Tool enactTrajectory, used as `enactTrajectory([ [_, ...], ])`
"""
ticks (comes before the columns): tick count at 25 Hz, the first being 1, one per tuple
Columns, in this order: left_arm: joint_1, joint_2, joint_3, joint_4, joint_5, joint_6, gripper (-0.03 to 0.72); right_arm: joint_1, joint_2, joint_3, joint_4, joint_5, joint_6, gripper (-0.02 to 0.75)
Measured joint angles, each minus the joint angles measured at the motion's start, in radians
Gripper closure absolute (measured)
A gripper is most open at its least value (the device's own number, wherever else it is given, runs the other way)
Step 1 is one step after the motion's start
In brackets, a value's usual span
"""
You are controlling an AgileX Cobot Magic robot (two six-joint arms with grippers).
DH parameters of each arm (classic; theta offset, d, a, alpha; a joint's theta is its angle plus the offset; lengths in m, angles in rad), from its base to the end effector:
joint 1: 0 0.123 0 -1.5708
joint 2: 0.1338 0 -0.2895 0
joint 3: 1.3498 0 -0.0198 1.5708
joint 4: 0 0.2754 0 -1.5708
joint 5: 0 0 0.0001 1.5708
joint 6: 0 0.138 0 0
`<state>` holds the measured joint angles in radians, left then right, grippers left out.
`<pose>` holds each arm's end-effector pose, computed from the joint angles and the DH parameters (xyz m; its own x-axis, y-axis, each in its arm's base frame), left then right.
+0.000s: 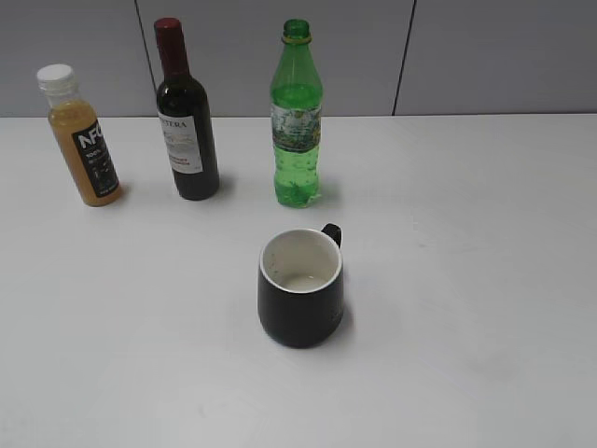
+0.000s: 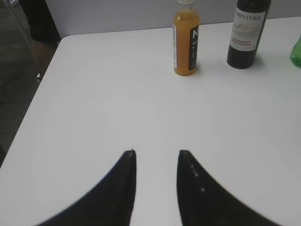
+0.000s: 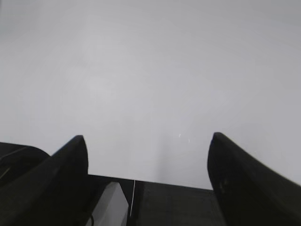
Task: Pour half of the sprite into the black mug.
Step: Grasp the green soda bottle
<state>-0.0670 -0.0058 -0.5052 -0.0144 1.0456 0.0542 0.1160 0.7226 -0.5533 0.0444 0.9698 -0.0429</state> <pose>0.0534 -0.0053 0.2716 -0.4275 0.0757 -0.9009 0.0983 0.9945 0.0370 0.1532 0.0229 0.2191 -0.8598 -0.1181 -0.4968 -0.1490 0.9886 0.0229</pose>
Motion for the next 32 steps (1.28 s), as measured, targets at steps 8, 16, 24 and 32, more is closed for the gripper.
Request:
enactTrajectory([
  [8, 0.000, 0.000, 0.000, 0.000, 0.000, 0.000, 0.452, 0.000, -0.305, 0.127, 0.029, -0.035, 0.000, 0.143],
  [16, 0.000, 0.000, 0.000, 0.000, 0.000, 0.000, 0.452, 0.000, -0.562, 0.136, 0.029, -0.030, 0.000, 0.145],
  [24, 0.000, 0.000, 0.000, 0.000, 0.000, 0.000, 0.452, 0.000, -0.725, 0.139, 0.028, -0.028, 0.000, 0.145],
  [32, 0.000, 0.000, 0.000, 0.001, 0.000, 0.000, 0.452, 0.000, -0.726, 0.139, 0.028, -0.028, 0.000, 0.145],
])
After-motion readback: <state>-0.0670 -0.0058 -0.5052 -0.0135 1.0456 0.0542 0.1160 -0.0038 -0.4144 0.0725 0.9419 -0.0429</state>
